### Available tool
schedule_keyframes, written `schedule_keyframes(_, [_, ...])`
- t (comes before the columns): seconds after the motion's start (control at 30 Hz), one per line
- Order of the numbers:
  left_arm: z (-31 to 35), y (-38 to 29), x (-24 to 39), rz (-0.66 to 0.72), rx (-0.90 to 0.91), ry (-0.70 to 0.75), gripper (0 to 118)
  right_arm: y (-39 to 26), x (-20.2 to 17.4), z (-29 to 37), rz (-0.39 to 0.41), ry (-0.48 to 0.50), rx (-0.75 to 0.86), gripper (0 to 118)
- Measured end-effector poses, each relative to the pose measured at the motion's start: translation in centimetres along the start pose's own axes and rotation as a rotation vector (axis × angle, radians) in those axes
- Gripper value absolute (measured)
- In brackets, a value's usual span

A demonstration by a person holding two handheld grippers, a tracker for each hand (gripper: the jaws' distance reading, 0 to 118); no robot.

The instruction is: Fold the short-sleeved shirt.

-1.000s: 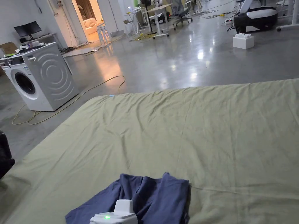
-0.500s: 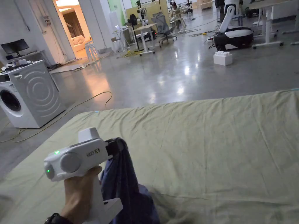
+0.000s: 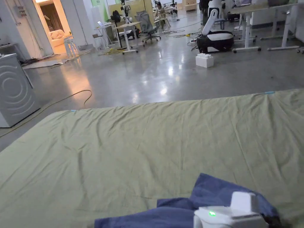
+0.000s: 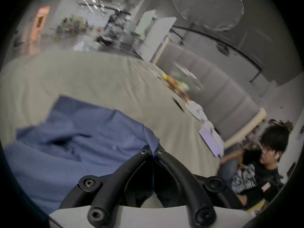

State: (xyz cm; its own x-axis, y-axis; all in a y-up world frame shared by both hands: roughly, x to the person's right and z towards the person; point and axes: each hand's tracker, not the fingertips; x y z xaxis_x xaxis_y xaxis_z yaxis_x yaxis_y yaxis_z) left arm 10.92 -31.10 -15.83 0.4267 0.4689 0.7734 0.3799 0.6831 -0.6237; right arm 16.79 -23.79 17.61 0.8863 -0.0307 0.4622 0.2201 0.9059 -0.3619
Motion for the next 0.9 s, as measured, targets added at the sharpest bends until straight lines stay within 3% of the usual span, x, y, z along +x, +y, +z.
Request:
schedule_keyframes(0.2, [-2.6,-9.2,6.7,-0.033,-0.163,-0.168,1,-0.8,0.7,0.5,-0.015,-0.043,-0.016,1])
schedule_keyframes(0.27, [-2.5,-10.5,7.5,-0.122,-0.199,-0.158,4,-0.9,0.7,0.5,-0.016,-0.044,-0.021,1])
schedule_keyframes(0.33, [-2.3,-10.9,7.0,-0.190,-0.228,-0.127,43,-0.8,0.5,0.5,-0.012,-0.033,-0.021,1])
schedule_keyframes(0.37, [-1.6,-10.4,6.4,-0.160,-0.235,-0.130,64,-0.7,0.3,0.6,-0.011,-0.030,-0.011,1])
schedule_keyframes(0.4, [-0.4,-9.8,5.8,-0.129,-0.217,-0.131,72,-0.5,0.2,0.7,-0.011,-0.024,-0.005,1])
schedule_keyframes(0.53, [10.1,-5.5,4.8,-0.167,0.032,-0.025,71,1.9,-0.7,0.9,0.010,0.027,0.085,1])
schedule_keyframes(0.7, [26.5,-2.6,5.2,-0.287,0.415,0.298,71,5.9,-2.7,0.9,0.032,0.084,0.211,1])
schedule_keyframes(0.83, [35.7,-3.4,5.9,-0.332,0.584,0.528,68,8.3,-4.2,1.6,0.037,0.113,0.287,1])
schedule_keyframes(0.87, [37.0,-3.7,6.0,-0.341,0.602,0.590,62,8.7,-4.6,1.9,0.039,0.110,0.302,1])
schedule_keyframes(0.9, [38.6,-4.2,6.2,-0.350,0.615,0.635,41,9.0,-4.9,2.2,0.044,0.112,0.318,1])
